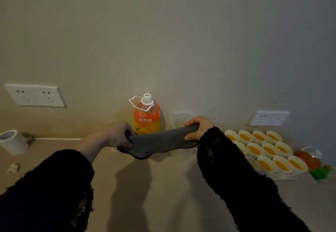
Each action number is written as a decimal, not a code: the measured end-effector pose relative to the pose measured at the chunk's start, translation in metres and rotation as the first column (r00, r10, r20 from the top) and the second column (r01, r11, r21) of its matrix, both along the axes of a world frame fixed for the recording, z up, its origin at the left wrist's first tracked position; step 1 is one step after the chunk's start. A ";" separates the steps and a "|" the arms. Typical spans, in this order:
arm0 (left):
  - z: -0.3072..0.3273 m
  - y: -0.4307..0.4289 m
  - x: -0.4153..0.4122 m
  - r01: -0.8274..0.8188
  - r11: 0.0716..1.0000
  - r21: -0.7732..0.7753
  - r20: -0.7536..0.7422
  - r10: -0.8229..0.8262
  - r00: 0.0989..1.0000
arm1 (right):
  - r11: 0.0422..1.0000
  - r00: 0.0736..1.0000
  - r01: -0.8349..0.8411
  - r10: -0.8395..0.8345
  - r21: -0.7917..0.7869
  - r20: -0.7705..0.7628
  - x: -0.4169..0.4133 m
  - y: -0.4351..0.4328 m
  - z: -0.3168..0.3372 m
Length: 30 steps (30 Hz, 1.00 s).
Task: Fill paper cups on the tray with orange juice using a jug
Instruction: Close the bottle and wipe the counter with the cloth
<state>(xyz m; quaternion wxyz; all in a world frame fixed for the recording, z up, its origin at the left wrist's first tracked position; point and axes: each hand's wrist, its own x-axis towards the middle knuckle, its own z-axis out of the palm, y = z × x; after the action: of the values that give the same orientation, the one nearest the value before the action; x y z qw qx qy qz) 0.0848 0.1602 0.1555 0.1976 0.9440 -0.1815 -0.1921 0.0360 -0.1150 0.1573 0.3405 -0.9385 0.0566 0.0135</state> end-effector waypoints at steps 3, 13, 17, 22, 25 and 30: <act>0.002 0.000 0.002 0.024 0.999 0.024 0.031 -0.024 0.999 | 0.994 0.997 -0.074 0.074 -0.082 -0.011 0.000 -0.001 0.001; 0.010 0.001 0.003 -0.002 0.999 -0.051 -0.054 0.000 0.999 | 0.982 0.997 -0.043 0.030 -0.184 -0.071 0.005 -0.001 0.006; 0.013 0.000 0.004 -0.056 0.994 -0.097 -0.053 0.051 0.997 | 0.986 0.998 -0.006 -0.004 -0.166 -0.056 0.004 -0.003 0.009; 0.014 0.006 0.011 -0.105 0.970 -0.218 -0.041 0.098 0.994 | 0.996 0.997 -0.001 -0.007 -0.093 -0.083 0.006 -0.010 0.010; 0.016 0.014 0.011 -0.104 0.941 -0.321 -0.093 0.077 0.993 | 0.996 0.995 -0.037 0.028 -0.081 -0.100 0.007 -0.012 0.011; 0.019 0.018 0.008 -0.292 0.782 -0.550 -0.298 0.143 0.944 | 0.976 0.997 0.041 -0.024 0.215 -0.079 0.003 -0.010 0.012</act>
<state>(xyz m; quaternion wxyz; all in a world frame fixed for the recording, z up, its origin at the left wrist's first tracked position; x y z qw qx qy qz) 0.0924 0.1782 0.1745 0.5210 0.8205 -0.0957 -0.2148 0.0392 -0.1249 0.1692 0.4383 -0.8936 0.0830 0.0497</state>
